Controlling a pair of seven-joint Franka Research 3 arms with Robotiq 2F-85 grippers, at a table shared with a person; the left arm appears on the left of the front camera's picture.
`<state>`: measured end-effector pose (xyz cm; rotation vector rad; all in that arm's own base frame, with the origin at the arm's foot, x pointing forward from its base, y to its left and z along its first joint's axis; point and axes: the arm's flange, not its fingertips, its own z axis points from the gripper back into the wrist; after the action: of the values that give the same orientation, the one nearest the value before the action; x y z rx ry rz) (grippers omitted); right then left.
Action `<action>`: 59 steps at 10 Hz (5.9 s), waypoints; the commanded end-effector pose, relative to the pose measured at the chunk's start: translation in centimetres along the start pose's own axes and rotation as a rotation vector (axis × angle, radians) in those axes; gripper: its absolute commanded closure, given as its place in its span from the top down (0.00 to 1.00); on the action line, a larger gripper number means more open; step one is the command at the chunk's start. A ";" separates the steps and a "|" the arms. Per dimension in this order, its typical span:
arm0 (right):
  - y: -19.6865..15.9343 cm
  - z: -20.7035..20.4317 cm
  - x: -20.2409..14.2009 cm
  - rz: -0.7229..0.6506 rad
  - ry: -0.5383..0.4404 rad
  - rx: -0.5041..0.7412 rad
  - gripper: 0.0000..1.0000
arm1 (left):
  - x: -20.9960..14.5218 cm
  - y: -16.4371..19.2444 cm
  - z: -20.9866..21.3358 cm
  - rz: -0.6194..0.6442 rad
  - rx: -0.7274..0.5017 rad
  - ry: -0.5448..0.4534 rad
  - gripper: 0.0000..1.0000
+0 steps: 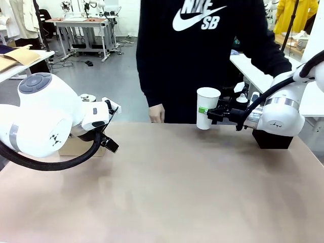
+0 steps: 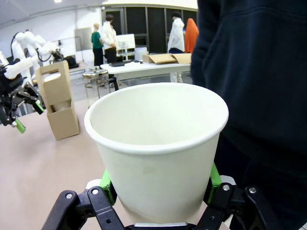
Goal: Pour a drink into a cup and package it in a carrier.
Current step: When a person places the Paper Cup Lid on the 600 ml Paper Cup , lift the 600 ml Paper Cup.
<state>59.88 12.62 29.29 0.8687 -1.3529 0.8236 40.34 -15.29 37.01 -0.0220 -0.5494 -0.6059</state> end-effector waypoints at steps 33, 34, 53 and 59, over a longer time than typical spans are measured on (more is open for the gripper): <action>0.1 -0.3 0.3 0.005 -0.016 -0.010 0.81 | 0.0 0.1 0.0 0.002 -0.002 -0.001 1.00; 0.1 -0.3 0.3 0.005 -0.016 -0.010 0.81 | 0.0 0.1 0.0 0.002 -0.002 -0.001 1.00; 2.2 0.4 9.7 0.033 0.039 -0.024 0.81 | 0.0 0.1 0.0 0.002 -0.002 -0.001 1.00; 12.1 0.2 23.3 0.030 0.028 0.110 0.81 | 0.0 0.1 0.0 0.002 -0.002 -0.001 1.00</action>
<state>51.12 18.41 52.21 0.9256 -1.3412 0.9526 40.34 -15.32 37.03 -0.0220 -0.5498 -0.6066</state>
